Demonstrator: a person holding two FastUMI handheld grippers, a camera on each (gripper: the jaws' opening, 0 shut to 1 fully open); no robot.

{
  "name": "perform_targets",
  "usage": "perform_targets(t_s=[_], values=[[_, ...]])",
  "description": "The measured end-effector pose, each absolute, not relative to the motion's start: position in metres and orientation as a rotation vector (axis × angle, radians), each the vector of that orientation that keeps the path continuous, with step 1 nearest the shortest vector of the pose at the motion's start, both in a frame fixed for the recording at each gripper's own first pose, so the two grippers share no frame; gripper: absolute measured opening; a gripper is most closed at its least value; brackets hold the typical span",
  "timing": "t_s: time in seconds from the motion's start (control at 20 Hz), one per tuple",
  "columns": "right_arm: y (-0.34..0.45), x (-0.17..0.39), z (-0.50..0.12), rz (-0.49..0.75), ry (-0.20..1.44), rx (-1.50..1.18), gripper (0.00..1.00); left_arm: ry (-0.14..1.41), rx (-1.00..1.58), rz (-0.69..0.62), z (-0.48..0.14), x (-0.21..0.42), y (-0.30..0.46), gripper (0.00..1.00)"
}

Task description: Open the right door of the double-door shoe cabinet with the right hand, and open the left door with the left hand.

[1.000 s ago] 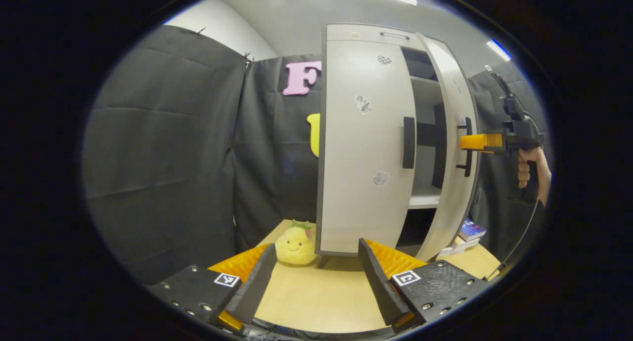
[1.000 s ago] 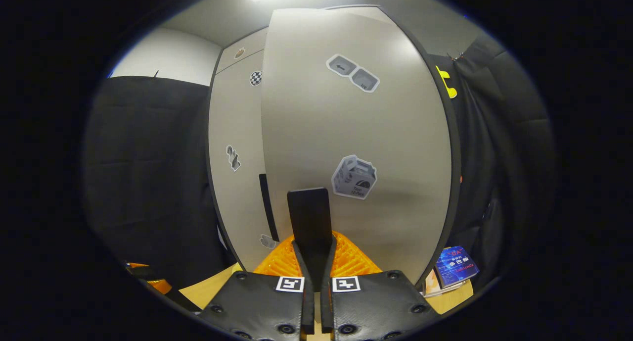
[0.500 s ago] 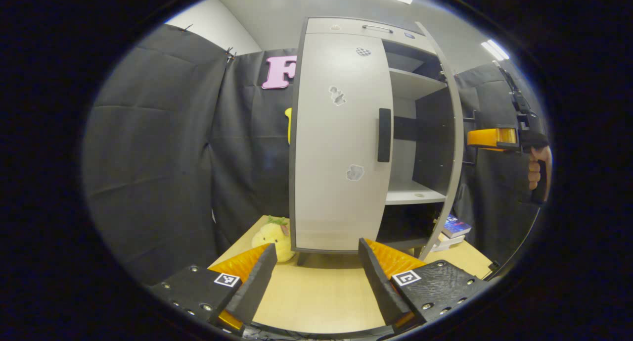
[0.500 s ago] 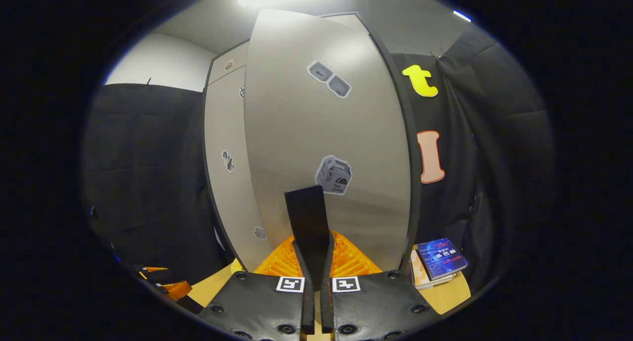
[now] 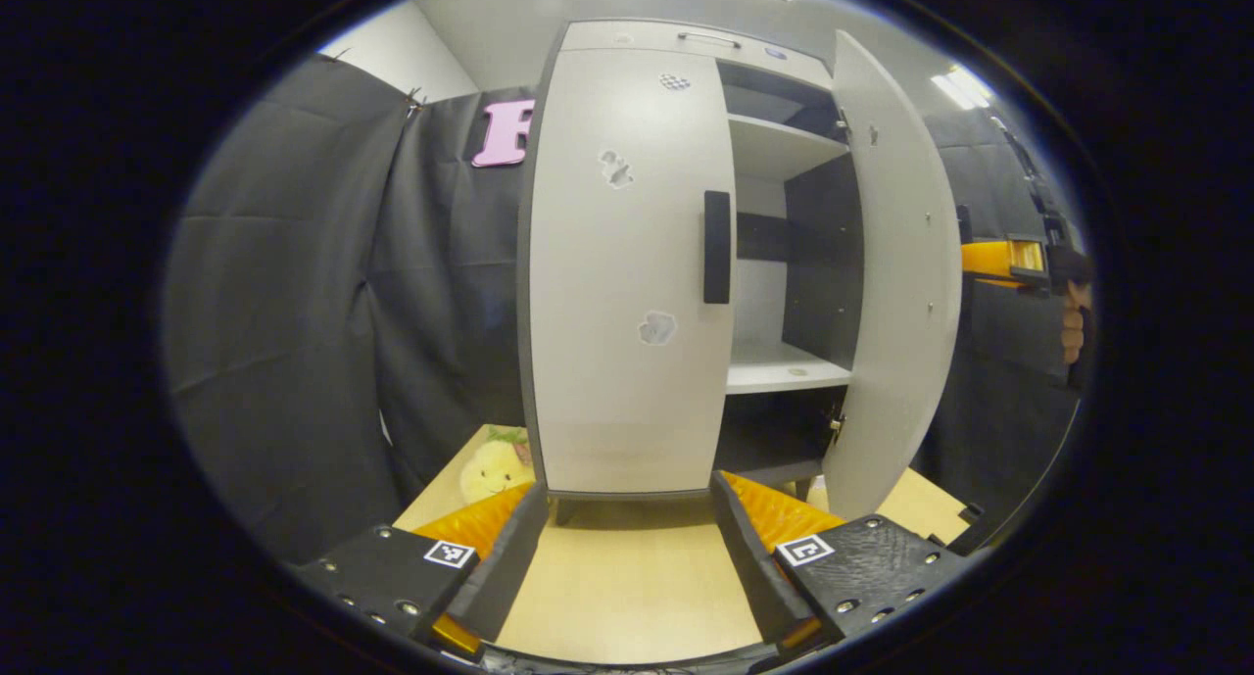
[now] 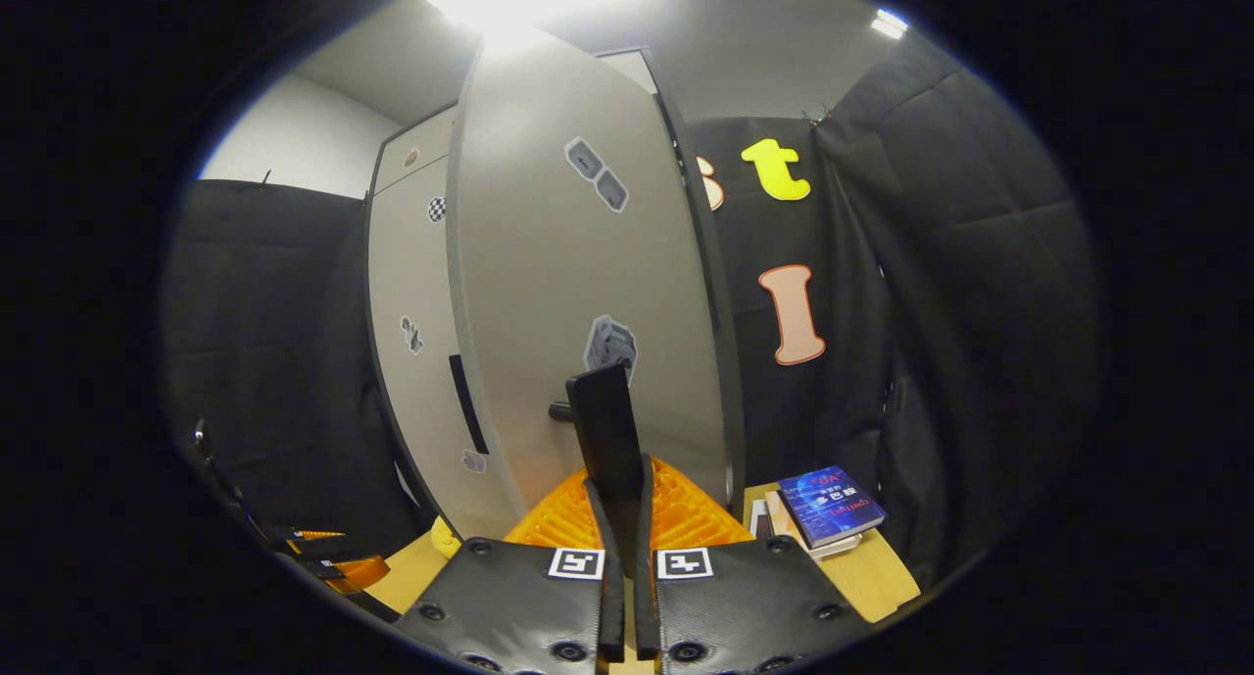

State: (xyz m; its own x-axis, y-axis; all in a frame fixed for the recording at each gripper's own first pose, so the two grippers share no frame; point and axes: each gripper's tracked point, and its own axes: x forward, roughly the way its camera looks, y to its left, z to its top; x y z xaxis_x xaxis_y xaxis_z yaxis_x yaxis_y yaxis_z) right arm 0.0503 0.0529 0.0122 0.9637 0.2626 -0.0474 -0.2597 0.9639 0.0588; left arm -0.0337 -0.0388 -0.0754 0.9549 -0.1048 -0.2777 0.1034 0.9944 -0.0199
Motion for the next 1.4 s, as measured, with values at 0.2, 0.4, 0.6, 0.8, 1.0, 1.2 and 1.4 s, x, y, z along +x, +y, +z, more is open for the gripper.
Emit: perform_targets(t_s=[0.2, 0.4, 0.6, 0.8, 1.0, 1.2, 1.4], values=[[0.039, 0.055, 0.016, 0.215, 0.048, -0.001, 0.05, 0.269, 0.012, -0.133, -0.074, -0.03, -0.042, 0.95], [0.004, 0.056, 0.017, 0.168, 0.03, 0.015, 0.04, 0.268, 0.009, -0.156, -0.075, -0.028, -0.046, 0.95], [-0.034, 0.061, 0.026, 0.207, -0.009, -0.026, 0.04, 0.272, -0.01, -0.169, -0.073, -0.021, -0.046, 0.95], [-0.034, 0.064, 0.022, 0.194, -0.012, -0.053, 0.02, 0.25, 0.017, -0.129, -0.068, -0.017, -0.032, 0.94], [-0.035, 0.061, 0.003, 0.137, 0.043, -0.09, 0.04, 0.235, -0.021, -0.078, -0.061, -0.011, -0.022, 0.94], [-0.041, 0.04, -0.002, 0.122, 0.072, -0.044, 0.04, 0.187, -0.047, -0.068, -0.047, 0.005, -0.021, 0.95], [-0.086, 0.018, -0.002, -0.026, 0.085, -0.048, 0.02, 0.157, -0.051, -0.102, -0.041, 0.019, -0.028, 0.95]])
